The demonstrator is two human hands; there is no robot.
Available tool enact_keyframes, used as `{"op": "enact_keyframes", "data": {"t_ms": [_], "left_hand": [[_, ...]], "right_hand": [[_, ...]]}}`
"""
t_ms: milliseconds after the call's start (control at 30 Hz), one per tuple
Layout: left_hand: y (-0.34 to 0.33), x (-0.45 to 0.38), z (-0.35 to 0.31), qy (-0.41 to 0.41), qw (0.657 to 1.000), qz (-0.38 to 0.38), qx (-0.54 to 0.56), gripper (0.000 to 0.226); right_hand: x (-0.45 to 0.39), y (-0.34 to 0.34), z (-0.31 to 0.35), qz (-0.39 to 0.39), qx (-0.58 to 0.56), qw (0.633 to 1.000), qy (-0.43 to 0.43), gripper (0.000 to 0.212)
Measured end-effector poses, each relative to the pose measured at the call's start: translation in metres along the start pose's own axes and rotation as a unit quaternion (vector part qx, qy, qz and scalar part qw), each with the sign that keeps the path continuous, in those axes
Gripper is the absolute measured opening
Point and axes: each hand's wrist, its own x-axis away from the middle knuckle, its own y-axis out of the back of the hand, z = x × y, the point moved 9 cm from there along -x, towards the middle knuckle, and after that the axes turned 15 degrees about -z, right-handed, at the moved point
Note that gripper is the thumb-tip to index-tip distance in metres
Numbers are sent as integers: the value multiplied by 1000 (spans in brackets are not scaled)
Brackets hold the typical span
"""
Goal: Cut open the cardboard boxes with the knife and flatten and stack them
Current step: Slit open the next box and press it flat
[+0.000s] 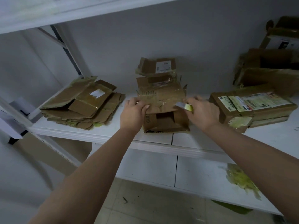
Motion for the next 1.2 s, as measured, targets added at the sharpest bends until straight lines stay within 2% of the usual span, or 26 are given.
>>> {"op": "enact_keyframes", "data": {"t_ms": [133, 233, 333, 433, 633, 767, 933, 1033, 1100, 1200], "left_hand": [[-18, 23, -1, 75, 996, 44, 29, 57], [-26, 25, -9, 101, 994, 40, -19, 71], [-29, 18, -10, 145, 988, 13, -42, 63], [-30, 16, -10, 154, 986, 5, -60, 49], [-31, 20, -12, 108, 993, 12, -55, 46], [-32, 22, -12, 80, 995, 47, -26, 50], [-25, 20, -5, 90, 983, 141, 71, 72], [-3, 16, -7, 33, 980, 149, 127, 98], [12, 14, -8, -10, 983, 138, 117, 107], [24, 11, -7, -57, 988, 135, 54, 105]], "right_hand": [[12, -13, 0, 1, -19, 1000, -20, 59], [11, -19, 5, -5, -2, 999, -51, 63], [8, -24, 7, -14, 10, 996, -91, 65], [4, -26, 8, -22, 29, 994, -102, 61], [3, -28, 9, -12, 31, 994, -100, 56], [2, -21, 11, 8, 24, 996, -82, 56], [6, -19, 11, 100, -22, 995, -19, 65], [6, -8, -2, 114, -41, 993, -6, 74], [5, -2, -10, 101, -47, 994, 6, 76], [5, -1, -17, 83, -67, 994, 24, 79]]}}
